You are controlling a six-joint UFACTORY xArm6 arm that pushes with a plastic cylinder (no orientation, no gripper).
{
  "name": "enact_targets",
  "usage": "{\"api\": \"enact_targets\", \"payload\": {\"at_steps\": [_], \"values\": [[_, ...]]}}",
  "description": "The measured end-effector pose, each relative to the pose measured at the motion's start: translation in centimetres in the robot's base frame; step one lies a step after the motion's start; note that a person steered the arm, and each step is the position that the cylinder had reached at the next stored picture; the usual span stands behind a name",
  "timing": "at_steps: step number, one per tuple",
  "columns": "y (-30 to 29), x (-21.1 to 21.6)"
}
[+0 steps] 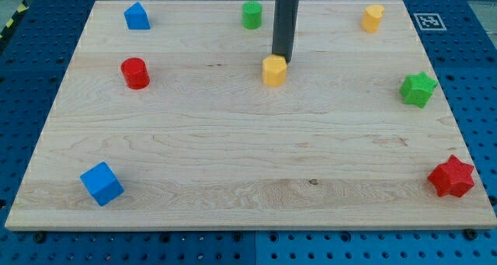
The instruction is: Move the yellow hexagon to the center bottom
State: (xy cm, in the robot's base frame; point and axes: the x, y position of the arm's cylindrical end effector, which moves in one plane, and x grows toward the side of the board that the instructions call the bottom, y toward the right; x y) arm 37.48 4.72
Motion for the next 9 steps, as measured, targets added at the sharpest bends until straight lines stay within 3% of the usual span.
{"api": "enact_targets", "payload": {"at_steps": [1,2,3,4,6,9], "values": [[0.0,6.0],[0.0,5.6],[-0.2,0.9],[-2.7,2.0],[-5.0,14.5],[-3.5,15.5]]}}
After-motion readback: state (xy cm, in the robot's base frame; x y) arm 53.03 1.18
